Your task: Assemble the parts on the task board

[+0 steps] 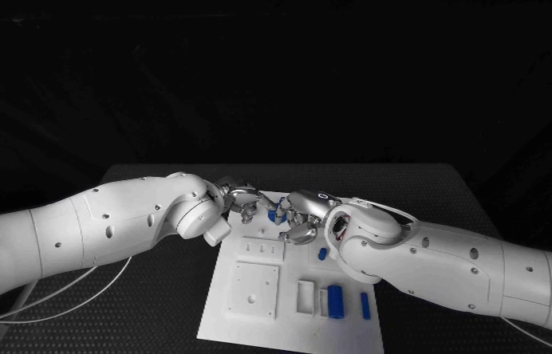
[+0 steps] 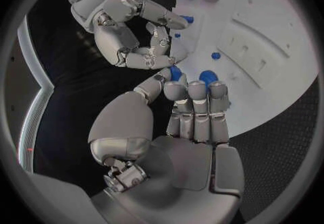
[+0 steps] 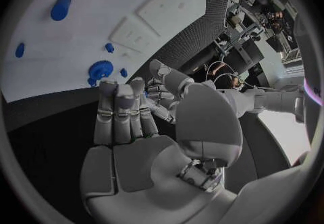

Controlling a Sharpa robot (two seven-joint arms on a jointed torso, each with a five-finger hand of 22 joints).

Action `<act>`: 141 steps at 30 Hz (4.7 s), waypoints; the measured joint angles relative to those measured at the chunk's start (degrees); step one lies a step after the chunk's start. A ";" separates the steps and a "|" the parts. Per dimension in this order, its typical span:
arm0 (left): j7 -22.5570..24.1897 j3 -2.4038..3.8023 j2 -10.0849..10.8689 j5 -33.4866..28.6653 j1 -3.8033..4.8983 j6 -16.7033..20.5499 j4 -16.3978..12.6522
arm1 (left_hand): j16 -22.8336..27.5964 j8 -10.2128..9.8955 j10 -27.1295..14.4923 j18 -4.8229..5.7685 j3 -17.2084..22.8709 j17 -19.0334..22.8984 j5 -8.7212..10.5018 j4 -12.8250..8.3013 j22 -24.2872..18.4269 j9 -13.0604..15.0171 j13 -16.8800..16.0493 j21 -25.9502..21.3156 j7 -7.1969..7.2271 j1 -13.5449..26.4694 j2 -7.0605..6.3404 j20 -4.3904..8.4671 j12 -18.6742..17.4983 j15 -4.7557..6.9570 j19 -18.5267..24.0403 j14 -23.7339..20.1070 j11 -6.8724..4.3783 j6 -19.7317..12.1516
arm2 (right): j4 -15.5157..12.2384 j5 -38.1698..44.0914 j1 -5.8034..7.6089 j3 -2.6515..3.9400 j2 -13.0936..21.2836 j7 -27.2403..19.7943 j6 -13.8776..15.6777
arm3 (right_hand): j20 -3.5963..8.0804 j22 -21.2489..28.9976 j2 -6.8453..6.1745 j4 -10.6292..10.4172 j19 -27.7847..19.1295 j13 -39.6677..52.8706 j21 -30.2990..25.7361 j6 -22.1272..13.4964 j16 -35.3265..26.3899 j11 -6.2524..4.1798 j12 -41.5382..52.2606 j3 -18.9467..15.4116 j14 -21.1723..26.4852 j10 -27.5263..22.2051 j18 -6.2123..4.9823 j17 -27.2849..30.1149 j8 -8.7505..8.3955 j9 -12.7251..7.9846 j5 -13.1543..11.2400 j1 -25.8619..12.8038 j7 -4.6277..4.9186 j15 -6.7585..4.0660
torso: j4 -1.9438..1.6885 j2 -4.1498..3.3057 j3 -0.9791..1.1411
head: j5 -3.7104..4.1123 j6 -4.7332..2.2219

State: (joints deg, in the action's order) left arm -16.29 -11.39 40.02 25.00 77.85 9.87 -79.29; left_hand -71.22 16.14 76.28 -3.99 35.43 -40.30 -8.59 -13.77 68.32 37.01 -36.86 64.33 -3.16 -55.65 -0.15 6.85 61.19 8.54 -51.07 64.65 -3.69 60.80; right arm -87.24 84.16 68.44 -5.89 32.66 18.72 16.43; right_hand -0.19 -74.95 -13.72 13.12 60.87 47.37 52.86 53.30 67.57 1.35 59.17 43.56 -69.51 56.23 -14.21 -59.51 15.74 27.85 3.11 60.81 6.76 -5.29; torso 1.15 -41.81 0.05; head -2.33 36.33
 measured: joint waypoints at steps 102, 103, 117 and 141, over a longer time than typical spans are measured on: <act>-10.67 -2.38 -6.44 32.65 -0.82 -12.09 4.02 | -3.38 0.35 3.33 -0.01 0.65 -0.05 -21.45 -3.48 -0.84 12.49 -2.20 3.33 0.00 9.11 1.93 0.51 1.80 0.36 -1.77 3.64 -3.49 0.00 | 26.27 -22.93 7.18 3.04 1.22 -15.75 8.62 | -7.57 0.00 -1.12 0.56 -13.92 -27.84 -11.27 -3.12 -8.33 3.97 -18.14 2.61 13.23 -3.60 -0.84 14.56 0.88 -2.45 8.88 3.68 3.47 4.80 | -0.08 0.22 0.33 | -0.64 4.67; -10.69 -2.38 -6.44 32.66 -0.83 -12.14 4.06 | -3.38 0.35 3.33 -0.01 0.65 -0.09 -21.45 -3.48 -0.76 12.50 -2.27 3.33 0.00 9.18 2.00 0.51 2.05 0.36 -1.77 3.64 -3.49 0.00 | 26.27 -22.93 7.18 3.04 1.22 -15.76 8.60 | -7.62 0.00 -1.12 0.56 -13.97 -27.87 -11.27 -3.12 -8.33 3.97 -18.15 2.61 13.23 -3.61 -0.84 14.57 0.88 -2.44 8.95 3.68 3.47 4.80 | -0.09 0.22 0.33 | -0.64 4.71; -10.99 -2.37 -6.48 32.63 -1.68 -13.23 4.51 | -4.00 0.35 3.46 -0.01 0.65 -0.25 -21.45 -3.45 -0.28 13.34 -2.60 3.55 0.00 10.56 3.38 0.51 2.56 0.37 -1.76 4.05 -3.52 0.00 | 26.57 -22.96 7.16 3.04 0.92 -15.83 8.26 | -7.77 0.00 -1.12 0.72 -14.12 -28.48 -11.27 -3.11 -7.87 3.97 -18.14 2.46 13.41 -3.62 -0.84 15.11 1.12 -2.58 10.65 3.68 3.46 4.98 | -0.04 0.23 0.33 | -0.95 5.19; -11.20 -2.36 -6.54 33.62 -2.20 -14.77 4.68 | -4.44 0.36 3.64 -0.01 4.19 -0.31 -16.63 -4.38 0.35 14.93 -2.84 3.55 0.00 14.38 4.04 0.71 3.56 0.35 -2.58 4.06 -3.70 0.00 | 26.76 -22.99 7.13 3.04 0.72 -15.94 7.86 | -7.98 0.01 -1.12 0.88 -14.33 -28.81 -11.61 -3.36 -7.66 3.97 -18.14 2.30 13.72 -3.83 -0.85 15.42 1.11 -2.69 11.21 3.68 3.51 4.89 | -0.03 0.23 0.29 | -1.09 5.59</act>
State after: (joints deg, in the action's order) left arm -27.49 -13.75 33.49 58.61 75.65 -4.89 -74.61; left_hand -75.65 16.50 79.92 -3.99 39.61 -40.60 -25.22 -18.15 68.67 51.94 -39.70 67.88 -3.16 -41.27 3.90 7.57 64.74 8.89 -53.65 68.71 -7.40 60.80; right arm -60.48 61.17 75.57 -2.86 33.38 2.78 24.29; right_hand -8.17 -74.94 -14.84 14.00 46.54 18.56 41.26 49.94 59.90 5.31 41.03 45.86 -55.79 52.40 -15.06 -44.10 16.86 25.17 14.32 64.49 10.27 -0.40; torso 1.13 -41.58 0.34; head -3.42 41.91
